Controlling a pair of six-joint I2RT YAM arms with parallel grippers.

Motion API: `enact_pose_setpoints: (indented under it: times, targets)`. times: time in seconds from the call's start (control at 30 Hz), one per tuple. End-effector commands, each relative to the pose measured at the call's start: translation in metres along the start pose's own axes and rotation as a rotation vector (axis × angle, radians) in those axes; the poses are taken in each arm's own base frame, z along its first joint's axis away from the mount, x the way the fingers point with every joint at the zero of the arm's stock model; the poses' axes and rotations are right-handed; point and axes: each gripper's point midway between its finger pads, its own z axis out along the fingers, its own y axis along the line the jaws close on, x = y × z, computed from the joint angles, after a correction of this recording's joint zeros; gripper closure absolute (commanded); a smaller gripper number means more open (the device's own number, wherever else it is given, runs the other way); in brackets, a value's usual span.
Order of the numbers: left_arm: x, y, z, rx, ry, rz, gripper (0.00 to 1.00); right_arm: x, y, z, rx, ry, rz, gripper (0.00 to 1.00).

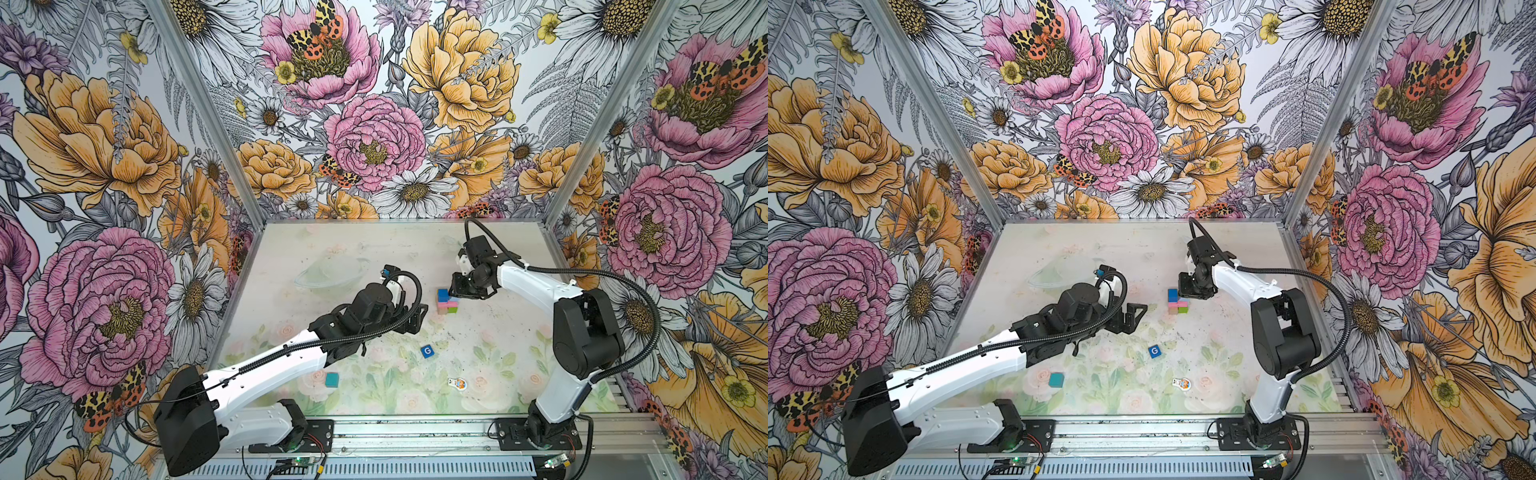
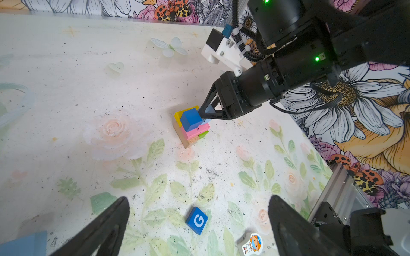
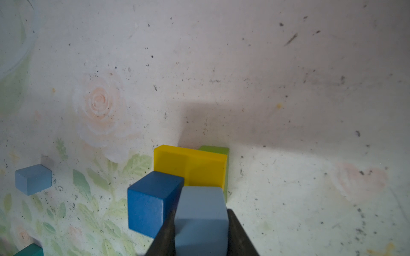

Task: Build the wood block tower
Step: 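Lower the light-blue cube beside the dark-blue cube onto the yellow block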

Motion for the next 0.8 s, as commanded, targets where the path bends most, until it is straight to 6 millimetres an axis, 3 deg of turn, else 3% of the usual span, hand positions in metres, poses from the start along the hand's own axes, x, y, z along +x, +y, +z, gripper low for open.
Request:
enact_pose_setpoints:
  times: [0.0, 0.77]
  targets:
    - [-0.0056, -0.0015, -0.0036, 0.020, -0.026, -0.009, 0.01, -0.0124, 0.0072, -0.0061, -0.020, -0.033, -0.018, 0.65]
    - [-0.0062, -0.0024, -0.0053, 0.023, -0.030, -0.012, 0.01, -0.0131, 0.0083, -0.0144, -0.022, -0.050, -0.017, 0.61]
